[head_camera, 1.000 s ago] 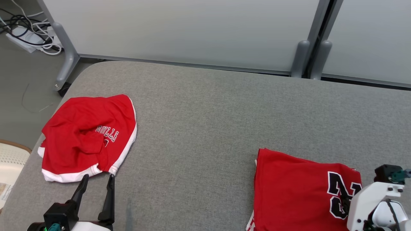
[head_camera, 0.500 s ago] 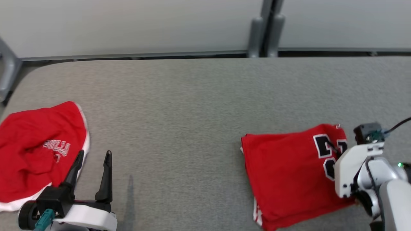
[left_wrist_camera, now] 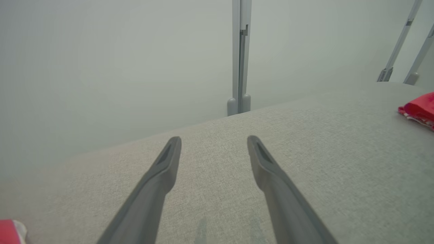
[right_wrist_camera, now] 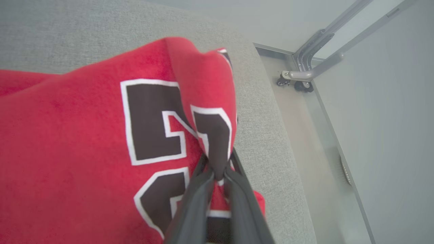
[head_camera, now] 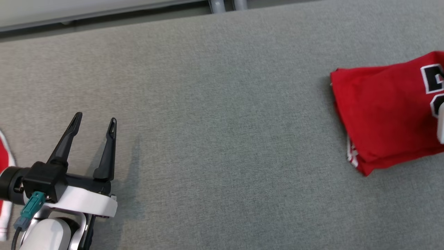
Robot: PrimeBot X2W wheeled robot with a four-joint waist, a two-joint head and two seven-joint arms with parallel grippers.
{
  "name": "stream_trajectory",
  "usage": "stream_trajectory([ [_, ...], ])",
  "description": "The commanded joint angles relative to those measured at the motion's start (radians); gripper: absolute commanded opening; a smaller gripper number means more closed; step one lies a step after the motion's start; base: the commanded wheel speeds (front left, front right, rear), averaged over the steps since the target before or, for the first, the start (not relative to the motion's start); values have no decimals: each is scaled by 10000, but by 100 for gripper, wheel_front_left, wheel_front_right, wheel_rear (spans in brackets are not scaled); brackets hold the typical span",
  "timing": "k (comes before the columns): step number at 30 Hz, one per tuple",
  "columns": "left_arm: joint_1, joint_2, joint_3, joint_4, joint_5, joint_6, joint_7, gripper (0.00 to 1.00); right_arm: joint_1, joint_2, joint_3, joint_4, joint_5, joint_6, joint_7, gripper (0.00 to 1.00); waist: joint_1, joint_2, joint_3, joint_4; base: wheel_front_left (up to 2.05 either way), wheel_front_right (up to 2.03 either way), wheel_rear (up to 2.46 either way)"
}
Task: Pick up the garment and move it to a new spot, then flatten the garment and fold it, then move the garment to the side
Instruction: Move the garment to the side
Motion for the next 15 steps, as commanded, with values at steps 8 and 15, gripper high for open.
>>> stream_trajectory([
  [8,-375,329,-101,-440,186,-113,410,100,-1094,-367,-811,1057,-512,-1,-1197,0,0,0,616,-363,0,0,0],
  [15,-262,349,-118,-452,31,-101,426,100,-1546,-634,-1095,1729,-1054,-1,-2026,0,0,0,669,-246,0,0,0],
])
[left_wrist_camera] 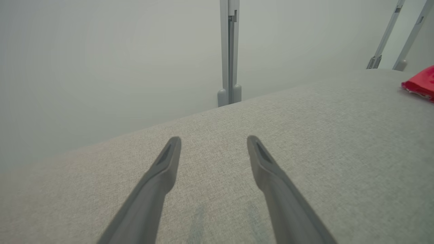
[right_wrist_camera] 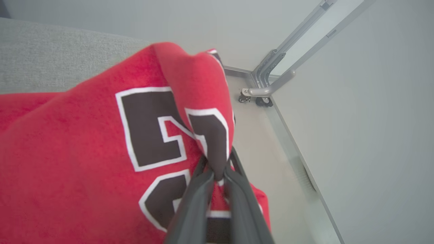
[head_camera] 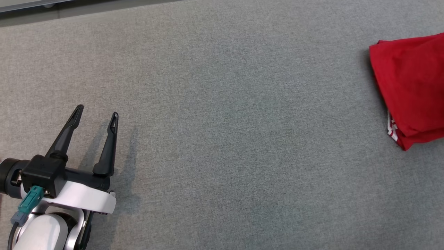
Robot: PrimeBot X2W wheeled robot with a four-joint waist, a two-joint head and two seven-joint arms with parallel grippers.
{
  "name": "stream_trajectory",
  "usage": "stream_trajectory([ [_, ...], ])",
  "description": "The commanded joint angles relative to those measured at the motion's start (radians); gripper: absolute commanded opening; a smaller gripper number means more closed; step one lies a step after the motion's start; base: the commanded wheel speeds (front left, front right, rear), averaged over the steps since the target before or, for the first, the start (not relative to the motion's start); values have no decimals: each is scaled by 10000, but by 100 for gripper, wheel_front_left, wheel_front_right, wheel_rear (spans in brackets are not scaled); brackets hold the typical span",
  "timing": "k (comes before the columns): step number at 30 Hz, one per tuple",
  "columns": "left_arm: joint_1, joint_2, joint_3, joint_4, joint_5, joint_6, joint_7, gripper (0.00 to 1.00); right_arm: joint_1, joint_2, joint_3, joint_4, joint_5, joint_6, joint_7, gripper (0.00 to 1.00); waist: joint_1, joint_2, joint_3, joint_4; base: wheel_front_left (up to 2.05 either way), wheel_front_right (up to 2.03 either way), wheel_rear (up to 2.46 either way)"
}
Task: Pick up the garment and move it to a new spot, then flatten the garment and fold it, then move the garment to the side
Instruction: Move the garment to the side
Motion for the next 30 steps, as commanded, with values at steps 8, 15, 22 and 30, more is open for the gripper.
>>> stream_trajectory([
  [8,12,-12,-76,135,-81,-10,-77,100,-394,-205,168,867,-109,-1,-689,65,0,0,-40,184,0,0,0],
  [15,114,-190,-204,558,-209,-24,-354,100,-241,-134,339,1100,-211,-1,-1384,100,0,0,-596,273,0,0,0],
  [22,457,-702,-252,1331,-504,38,-921,100,430,391,1413,586,801,0,-2274,100,0,0,-1767,472,0,0,0],
  [30,1286,-1185,-61,2276,-679,186,-1372,100,2346,690,2606,-996,2934,-1,-3336,100,0,0,-3251,1012,0,0,0],
])
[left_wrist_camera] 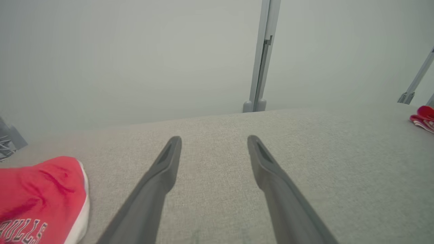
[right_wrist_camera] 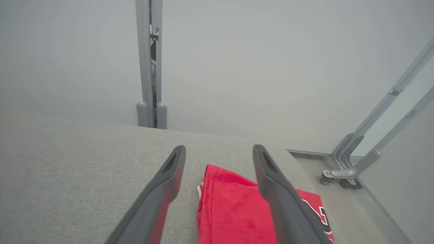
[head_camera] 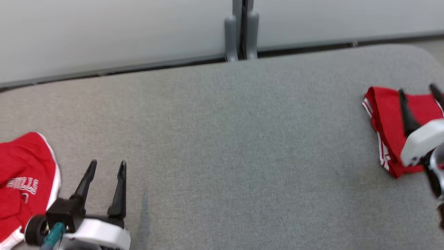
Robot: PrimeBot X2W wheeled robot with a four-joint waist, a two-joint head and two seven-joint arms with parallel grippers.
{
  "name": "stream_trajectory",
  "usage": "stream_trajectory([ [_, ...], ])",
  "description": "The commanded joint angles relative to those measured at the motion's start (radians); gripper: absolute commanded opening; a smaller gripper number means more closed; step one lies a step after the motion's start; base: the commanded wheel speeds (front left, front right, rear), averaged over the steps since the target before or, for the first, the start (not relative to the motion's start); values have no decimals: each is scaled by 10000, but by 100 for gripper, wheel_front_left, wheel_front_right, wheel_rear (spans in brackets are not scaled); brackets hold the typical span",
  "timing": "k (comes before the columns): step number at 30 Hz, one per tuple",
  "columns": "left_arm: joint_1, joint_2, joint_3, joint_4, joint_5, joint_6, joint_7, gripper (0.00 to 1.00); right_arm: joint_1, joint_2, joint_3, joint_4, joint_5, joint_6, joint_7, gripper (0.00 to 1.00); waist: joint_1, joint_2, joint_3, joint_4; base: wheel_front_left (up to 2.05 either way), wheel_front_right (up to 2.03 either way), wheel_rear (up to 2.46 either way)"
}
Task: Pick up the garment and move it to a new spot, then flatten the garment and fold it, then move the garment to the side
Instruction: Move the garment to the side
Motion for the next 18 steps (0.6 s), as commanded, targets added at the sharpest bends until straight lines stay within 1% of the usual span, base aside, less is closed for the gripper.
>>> stream_trajectory([
  [1,219,-25,81,155,28,78,-86,100,529,233,-11,-188,281,0,-159,100,0,0,-773,370,0,0,0],
  [2,219,-25,81,155,28,78,-86,100,529,233,-11,-188,281,0,-159,100,0,0,-773,370,0,0,0],
  [5,485,-205,246,329,92,239,-141,100,1347,654,-51,-694,645,0,-402,100,0,0,-1166,600,0,0,0],
  [10,952,-512,524,366,240,427,-169,100,2606,1559,-6,-1404,1057,0,-585,100,0,0,-1722,884,0,0,0],
  [14,1276,-647,721,298,409,378,-172,100,3421,2198,-6,-1956,1225,0,-442,100,0,0,-1879,1032,0,0,0],
  [18,1511,-793,1002,215,546,284,-173,100,4070,2621,-112,-2381,1328,0,-344,100,0,0,-1950,1116,0,0,0],
])
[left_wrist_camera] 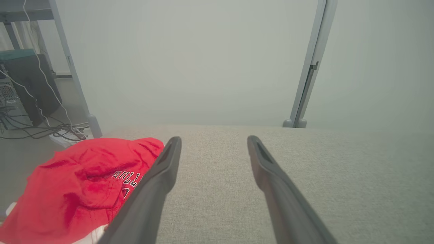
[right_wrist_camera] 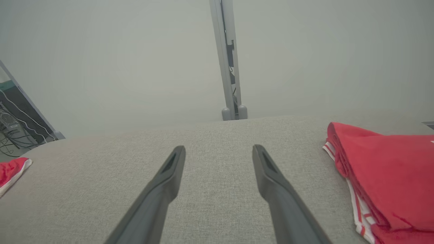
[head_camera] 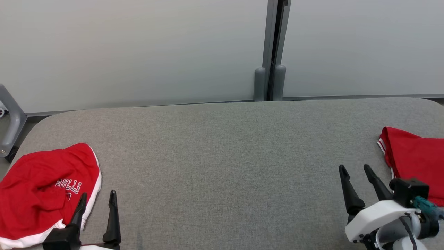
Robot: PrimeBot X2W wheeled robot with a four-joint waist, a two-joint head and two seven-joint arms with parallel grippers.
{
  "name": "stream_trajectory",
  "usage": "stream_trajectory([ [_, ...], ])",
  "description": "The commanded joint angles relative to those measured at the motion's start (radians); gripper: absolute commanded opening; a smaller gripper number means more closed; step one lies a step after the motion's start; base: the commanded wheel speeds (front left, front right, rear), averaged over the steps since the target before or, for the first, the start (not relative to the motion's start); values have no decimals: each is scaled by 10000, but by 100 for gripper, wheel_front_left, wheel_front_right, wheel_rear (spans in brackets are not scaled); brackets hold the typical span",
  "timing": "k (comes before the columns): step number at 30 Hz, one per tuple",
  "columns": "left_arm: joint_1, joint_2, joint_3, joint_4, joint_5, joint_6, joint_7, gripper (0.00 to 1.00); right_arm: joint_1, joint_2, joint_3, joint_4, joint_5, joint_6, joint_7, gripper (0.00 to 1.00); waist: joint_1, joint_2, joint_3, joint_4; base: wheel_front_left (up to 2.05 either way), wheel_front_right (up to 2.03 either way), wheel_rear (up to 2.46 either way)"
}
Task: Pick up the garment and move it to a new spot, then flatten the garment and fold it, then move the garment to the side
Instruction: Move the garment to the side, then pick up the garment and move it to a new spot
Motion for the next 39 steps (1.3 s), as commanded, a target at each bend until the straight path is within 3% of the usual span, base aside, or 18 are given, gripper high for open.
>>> stream_trajectory([
  [1,110,-95,178,-61,76,-85,-58,100,278,88,-80,-140,149,2,89,100,0,0,-32,50,0,0,0],
  [12,362,-543,733,6,408,-772,-51,100,781,354,-304,-473,61,2,318,100,0,0,-37,43,0,0,0],
  [27,136,-760,1038,194,788,-1178,-52,100,861,391,-283,-476,-37,2,242,100,0,0,1,306,0,0,0],
  [32,85,-768,999,296,900,-1320,-52,100,986,391,-128,-412,-18,2,219,100,0,0,-65,1089,0,0,0],
  [39,251,-666,997,487,990,-1449,-52,100,999,385,195,-280,267,2,106,100,0,0,-177,2686,0,0,0],
])
